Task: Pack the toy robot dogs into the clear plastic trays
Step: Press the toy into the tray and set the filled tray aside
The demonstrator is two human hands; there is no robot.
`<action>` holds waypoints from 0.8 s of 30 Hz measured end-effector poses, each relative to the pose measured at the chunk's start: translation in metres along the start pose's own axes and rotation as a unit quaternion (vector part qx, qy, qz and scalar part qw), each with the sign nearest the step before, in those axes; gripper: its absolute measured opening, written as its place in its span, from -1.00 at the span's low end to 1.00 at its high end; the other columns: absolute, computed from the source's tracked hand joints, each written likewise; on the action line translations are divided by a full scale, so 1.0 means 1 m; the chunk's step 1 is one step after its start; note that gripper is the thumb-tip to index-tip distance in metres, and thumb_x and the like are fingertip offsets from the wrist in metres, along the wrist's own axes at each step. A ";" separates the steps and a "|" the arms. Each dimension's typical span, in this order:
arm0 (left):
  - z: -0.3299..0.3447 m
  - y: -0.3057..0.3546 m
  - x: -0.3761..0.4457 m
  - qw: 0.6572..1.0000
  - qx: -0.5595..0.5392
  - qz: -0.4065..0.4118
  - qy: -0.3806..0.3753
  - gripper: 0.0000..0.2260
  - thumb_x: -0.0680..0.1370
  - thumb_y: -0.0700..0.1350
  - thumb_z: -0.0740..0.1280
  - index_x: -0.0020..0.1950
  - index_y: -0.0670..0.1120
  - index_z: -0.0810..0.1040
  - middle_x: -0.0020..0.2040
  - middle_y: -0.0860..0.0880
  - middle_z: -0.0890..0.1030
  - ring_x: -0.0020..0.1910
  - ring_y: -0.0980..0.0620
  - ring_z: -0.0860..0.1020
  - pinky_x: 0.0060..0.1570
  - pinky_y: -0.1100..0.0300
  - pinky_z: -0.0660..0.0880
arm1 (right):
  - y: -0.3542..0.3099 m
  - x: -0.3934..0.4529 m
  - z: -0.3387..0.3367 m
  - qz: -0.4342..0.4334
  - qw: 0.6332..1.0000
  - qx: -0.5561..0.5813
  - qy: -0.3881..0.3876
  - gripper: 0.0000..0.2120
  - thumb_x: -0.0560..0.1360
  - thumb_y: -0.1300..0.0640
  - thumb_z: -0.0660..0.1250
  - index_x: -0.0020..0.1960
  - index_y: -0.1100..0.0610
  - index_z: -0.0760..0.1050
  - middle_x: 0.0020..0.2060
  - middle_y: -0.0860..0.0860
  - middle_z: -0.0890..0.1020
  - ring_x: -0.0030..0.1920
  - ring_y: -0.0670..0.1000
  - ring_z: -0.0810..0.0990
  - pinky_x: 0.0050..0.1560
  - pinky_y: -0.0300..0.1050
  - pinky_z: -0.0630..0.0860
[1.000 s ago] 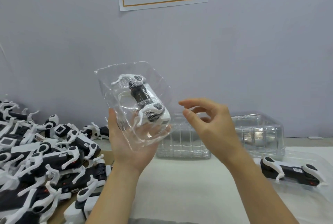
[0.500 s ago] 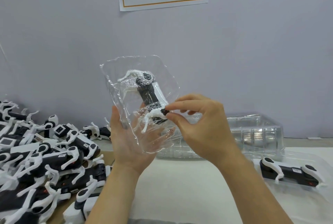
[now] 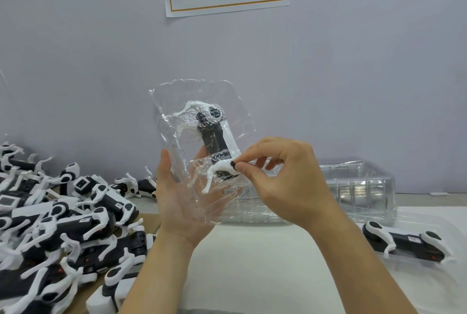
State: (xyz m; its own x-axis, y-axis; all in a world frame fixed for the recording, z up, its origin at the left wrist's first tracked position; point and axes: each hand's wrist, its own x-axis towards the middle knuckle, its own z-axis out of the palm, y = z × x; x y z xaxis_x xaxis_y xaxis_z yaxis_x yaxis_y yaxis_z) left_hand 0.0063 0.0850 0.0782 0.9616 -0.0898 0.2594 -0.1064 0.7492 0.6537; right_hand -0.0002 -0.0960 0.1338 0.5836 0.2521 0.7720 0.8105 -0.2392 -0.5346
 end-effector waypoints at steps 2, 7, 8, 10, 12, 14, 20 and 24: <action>0.002 0.000 -0.002 1.000 0.018 0.001 -0.011 -0.20 0.39 0.45 0.36 0.47 -0.02 0.47 0.46 -0.22 0.44 0.38 -0.37 0.45 0.35 -0.32 0.35 | 0.001 0.000 0.000 -0.006 1.000 -0.004 0.006 -0.89 0.44 0.19 0.52 -0.25 0.04 0.70 -0.33 -0.12 0.66 -0.27 -0.05 0.58 -0.24 -0.23 0.46; 0.008 -0.003 -0.007 0.996 0.084 0.036 -0.021 -0.40 0.46 0.42 0.30 0.30 0.03 0.63 0.30 -0.11 0.61 0.27 -0.21 0.59 0.07 -0.14 0.59 | 0.000 0.001 0.000 -0.013 0.998 0.001 0.067 -0.87 0.47 0.08 0.43 -0.25 0.04 0.66 -0.36 -0.14 0.65 -0.25 -0.07 0.58 -0.22 -0.34 0.40; 0.010 -0.003 -0.008 0.994 0.103 0.037 -0.016 -0.44 0.46 0.41 0.29 0.25 0.05 0.66 0.26 -0.08 0.64 0.24 -0.16 0.61 0.05 -0.11 0.60 | 0.000 0.002 0.000 -0.013 0.997 0.007 0.080 -0.91 0.48 0.10 0.44 -0.21 0.03 0.66 -0.35 -0.14 0.65 -0.24 -0.07 0.59 -0.22 -0.35 0.42; 0.012 -0.004 -0.009 0.991 0.129 0.018 -0.001 -0.42 0.40 0.41 0.36 0.22 0.03 0.67 0.21 -0.07 0.67 0.20 -0.11 0.64 0.02 -0.12 0.61 | 0.000 0.003 0.001 -0.009 0.995 0.019 0.100 -0.94 0.49 0.13 0.46 -0.08 -0.01 0.64 -0.33 -0.13 0.64 -0.22 -0.07 0.61 -0.23 -0.34 0.45; 0.014 -0.006 -0.009 0.990 0.144 -0.003 0.011 -0.35 0.29 0.41 0.46 0.22 0.01 0.68 0.19 -0.07 0.68 0.17 -0.07 0.64 0.05 -0.15 0.60 | 0.000 0.004 0.000 -0.001 0.993 0.027 0.116 -0.82 0.50 0.14 0.47 0.06 -0.05 0.60 -0.32 -0.13 0.62 -0.20 -0.07 0.61 -0.23 -0.32 0.48; 0.012 -0.006 -0.008 0.986 0.161 -0.014 0.029 -0.26 0.19 0.42 0.52 0.22 0.01 0.68 0.15 -0.04 0.68 0.21 -0.12 0.53 0.32 -0.27 0.43 | 0.000 0.004 -0.001 0.003 0.992 0.026 0.125 -0.76 0.50 0.15 0.48 0.13 -0.04 0.60 -0.32 -0.14 0.62 -0.20 -0.08 0.61 -0.23 -0.31 0.49; 0.018 -0.004 -0.011 0.987 0.158 -0.019 0.014 -0.24 0.10 0.37 0.59 0.19 0.00 0.70 0.15 -0.03 0.69 0.16 0.00 0.49 0.50 -0.15 0.20 | 0.004 0.003 -0.002 0.018 0.992 0.020 0.124 -0.83 0.50 0.16 0.47 0.06 -0.01 0.63 -0.36 -0.12 0.60 -0.24 -0.08 0.60 -0.28 -0.33 0.47; 0.026 -0.004 -0.012 0.975 0.219 0.017 0.009 -0.31 0.17 0.33 0.58 0.17 -0.04 0.70 0.13 -0.09 0.69 -0.07 0.04 0.70 -0.14 0.15 0.64 | 0.008 0.003 -0.001 0.037 0.985 0.003 0.169 -0.84 0.57 0.13 0.37 0.14 -0.02 0.58 -0.36 -0.13 0.61 -0.25 -0.13 0.61 -0.25 -0.38 0.45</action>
State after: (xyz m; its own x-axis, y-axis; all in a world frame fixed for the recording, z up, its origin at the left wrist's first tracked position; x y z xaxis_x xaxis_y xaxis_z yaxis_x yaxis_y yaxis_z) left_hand -0.0116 0.0663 0.0913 0.9595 -0.0554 0.2763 -0.2325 0.3982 0.8874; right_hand 0.0075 -0.0980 0.1320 0.5922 -0.0935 0.8004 0.7671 -0.2386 -0.5955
